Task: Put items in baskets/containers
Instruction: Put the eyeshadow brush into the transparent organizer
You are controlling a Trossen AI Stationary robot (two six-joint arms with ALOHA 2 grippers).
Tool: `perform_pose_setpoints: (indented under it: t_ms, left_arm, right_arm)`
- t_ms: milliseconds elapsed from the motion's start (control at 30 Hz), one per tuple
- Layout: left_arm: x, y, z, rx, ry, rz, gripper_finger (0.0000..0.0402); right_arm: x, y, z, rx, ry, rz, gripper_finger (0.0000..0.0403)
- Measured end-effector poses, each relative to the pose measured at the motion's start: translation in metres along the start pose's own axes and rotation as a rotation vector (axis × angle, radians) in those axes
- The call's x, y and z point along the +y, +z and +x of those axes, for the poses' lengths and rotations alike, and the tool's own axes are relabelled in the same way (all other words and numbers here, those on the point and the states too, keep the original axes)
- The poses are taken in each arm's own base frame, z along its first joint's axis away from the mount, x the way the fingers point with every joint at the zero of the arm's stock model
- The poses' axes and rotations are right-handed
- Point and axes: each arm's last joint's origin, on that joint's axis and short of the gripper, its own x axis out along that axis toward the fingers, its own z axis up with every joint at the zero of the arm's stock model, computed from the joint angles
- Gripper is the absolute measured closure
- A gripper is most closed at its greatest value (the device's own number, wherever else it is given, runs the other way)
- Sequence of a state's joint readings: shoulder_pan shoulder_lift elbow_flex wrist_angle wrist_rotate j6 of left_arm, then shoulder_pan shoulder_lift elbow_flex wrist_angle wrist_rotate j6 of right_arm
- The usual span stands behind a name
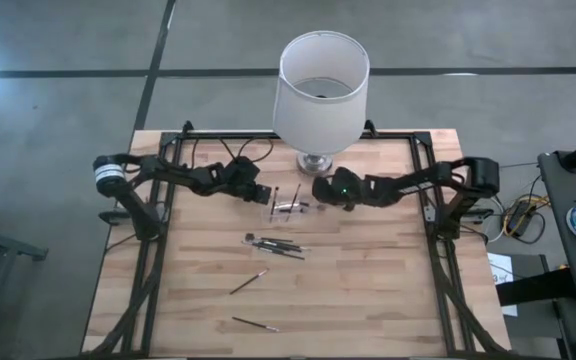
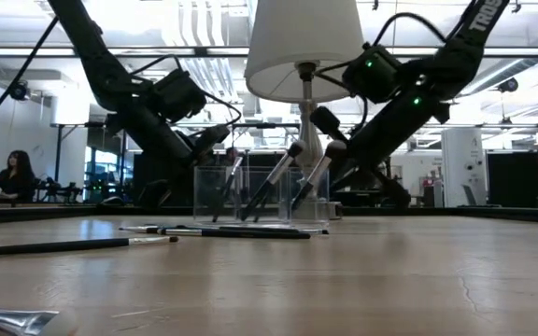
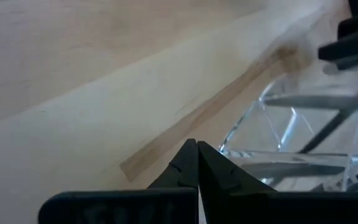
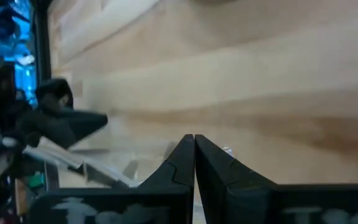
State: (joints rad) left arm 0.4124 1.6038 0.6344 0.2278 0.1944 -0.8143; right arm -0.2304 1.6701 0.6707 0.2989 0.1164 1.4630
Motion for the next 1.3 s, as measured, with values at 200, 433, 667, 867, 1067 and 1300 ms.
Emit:
perform_pose_setpoints:
  t_ms: [200, 433, 667, 867, 1067, 1300]
  left_arm:
    - [0.0, 0.0, 0.0, -0.007, 0.015, 0.019, 0.0401]
    - [0.0, 0.004, -0.013, -0.041, 0.068, 0.103, 0.0401]
    - [-0.013, -0.003, -0.074, -0.053, 0.194, 0.293, 0.0401]
    - [-0.045, -0.054, -0.103, 0.125, 0.091, 0.409, 0.0397]
    - [-0.077, -0.119, -0.117, 0.19, 0.003, 0.516, 0.0344]
    - [-0.089, -0.17, -0.136, 0.302, -0.108, 0.668, 0.0311]
  right_arm:
    - [-0.006, -0.016, -0.019, 0.036, -0.092, -0.027, 0.0394]
    - [-0.008, -0.026, -0.059, -0.067, -0.216, -0.107, 0.0394]
    - [-0.01, -0.035, -0.102, -0.084, -0.273, -0.34, 0.0394]
    - [0.004, -0.059, -0.109, 0.066, -0.21, -0.651, 0.0384]
    - [0.032, -0.088, -0.101, 0.155, -0.162, -0.859, 0.0327]
    - [0.049, -0.13, -0.091, 0.296, -0.228, -1.045, 0.0267]
